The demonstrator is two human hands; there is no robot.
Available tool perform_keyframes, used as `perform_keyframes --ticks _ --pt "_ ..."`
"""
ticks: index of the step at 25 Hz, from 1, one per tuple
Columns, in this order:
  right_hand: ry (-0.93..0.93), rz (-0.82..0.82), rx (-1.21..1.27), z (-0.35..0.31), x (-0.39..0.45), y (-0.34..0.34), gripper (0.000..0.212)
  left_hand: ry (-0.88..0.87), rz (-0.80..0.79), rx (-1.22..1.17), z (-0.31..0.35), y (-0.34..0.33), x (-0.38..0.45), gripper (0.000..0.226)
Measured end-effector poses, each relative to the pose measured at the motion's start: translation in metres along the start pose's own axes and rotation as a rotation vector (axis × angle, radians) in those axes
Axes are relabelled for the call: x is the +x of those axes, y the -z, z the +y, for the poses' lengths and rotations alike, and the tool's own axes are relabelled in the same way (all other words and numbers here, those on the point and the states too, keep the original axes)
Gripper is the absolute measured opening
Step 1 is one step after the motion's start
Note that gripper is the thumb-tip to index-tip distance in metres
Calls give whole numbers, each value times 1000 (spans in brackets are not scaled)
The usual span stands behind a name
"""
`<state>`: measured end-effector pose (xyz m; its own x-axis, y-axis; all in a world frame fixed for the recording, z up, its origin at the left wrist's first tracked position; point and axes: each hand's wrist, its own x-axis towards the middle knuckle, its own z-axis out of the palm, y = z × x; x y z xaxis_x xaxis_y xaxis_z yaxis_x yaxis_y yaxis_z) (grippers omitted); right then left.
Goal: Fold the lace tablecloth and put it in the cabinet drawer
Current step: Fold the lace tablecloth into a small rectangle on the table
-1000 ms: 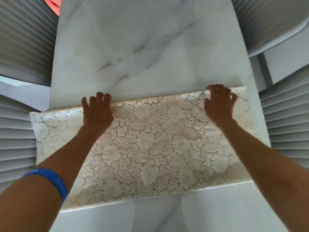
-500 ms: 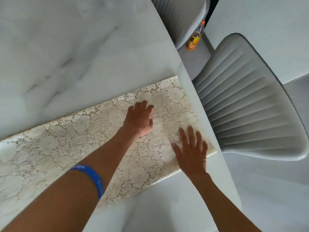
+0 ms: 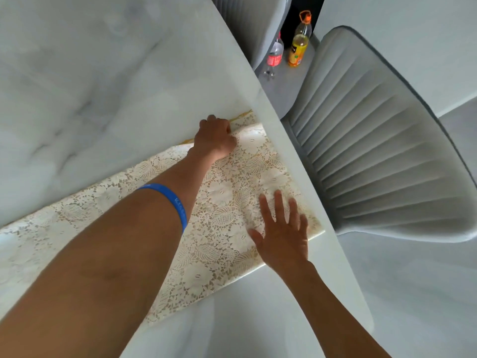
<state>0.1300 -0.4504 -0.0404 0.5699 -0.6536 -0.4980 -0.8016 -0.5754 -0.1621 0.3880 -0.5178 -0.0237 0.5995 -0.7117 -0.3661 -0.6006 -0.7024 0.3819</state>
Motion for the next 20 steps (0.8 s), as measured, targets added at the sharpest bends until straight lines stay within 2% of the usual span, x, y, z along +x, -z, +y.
perform_keyframes --ticks 2,5,9,12,14,16,20 --pt "7 6 -1 2 0 -1 72 -23 30 98 -2 -7 -5 24" --pt "12 26 -3 2 -1 -1 72 -20 67 158 -1 -8 -7 48" --pt "6 30 -30 2 0 -1 73 57 21 181 6 -5 2 59" --pt "15 48 -36 2 2 -5 74 73 5 246 9 -1 6 45" --pt "17 56 -33 4 2 -8 74 -50 79 272 12 -1 1 25" --pt "12 51 -36 3 3 -12 75 -174 124 141 14 1 -11 10" --pt "28 60 -37 4 4 -7 77 -310 140 -67 13 28 -53 9"
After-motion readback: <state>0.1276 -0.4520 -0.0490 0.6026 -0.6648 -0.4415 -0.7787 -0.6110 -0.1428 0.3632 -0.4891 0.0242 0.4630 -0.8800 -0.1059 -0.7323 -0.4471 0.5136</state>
